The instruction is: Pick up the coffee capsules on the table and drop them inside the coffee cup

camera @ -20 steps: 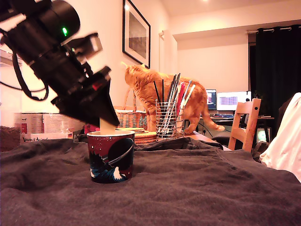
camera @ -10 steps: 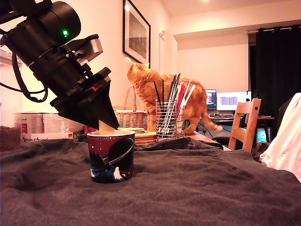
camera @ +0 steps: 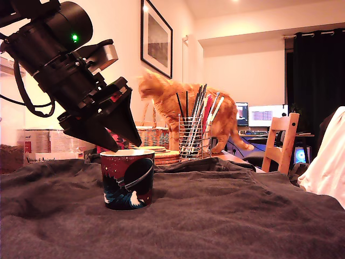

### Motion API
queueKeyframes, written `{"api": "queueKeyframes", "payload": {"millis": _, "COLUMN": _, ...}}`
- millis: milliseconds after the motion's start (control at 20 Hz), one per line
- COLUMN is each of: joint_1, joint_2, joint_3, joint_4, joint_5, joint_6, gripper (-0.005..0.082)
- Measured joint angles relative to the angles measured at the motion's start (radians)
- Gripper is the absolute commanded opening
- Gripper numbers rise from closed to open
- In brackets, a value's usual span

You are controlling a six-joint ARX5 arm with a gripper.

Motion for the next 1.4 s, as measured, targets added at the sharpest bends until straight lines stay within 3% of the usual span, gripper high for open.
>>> {"api": "queueKeyframes", "payload": {"millis": 300, "joint_1": 0.000, "joint_2": 0.000, "joint_3": 0.000, "joint_4": -0.002, "joint_5": 0.001, "joint_6": 0.000, "gripper": 0.0014}}
{"api": "queueKeyframes", "payload": {"millis": 350, "joint_1": 0.000, "joint_2": 0.000, "joint_3": 0.000, "joint_4": -0.002, "joint_5": 0.006, "joint_6": 0.000, "gripper": -0.0027}}
{"api": "queueKeyframes", "payload": {"millis": 1150, "joint_1": 0.000, "joint_2": -0.098, "joint_3": 0.000, "joint_4": 0.040, "joint_5": 0.053, "joint_6": -0.001, "gripper": -0.0024}}
{"api": "queueKeyframes", "payload": {"millis": 1400, "joint_1": 0.011, "joint_2": -0.181, "joint_3": -0.069, "joint_4": 0.111, "joint_5": 0.057, "joint_6": -0.018, "gripper": -0.0024}}
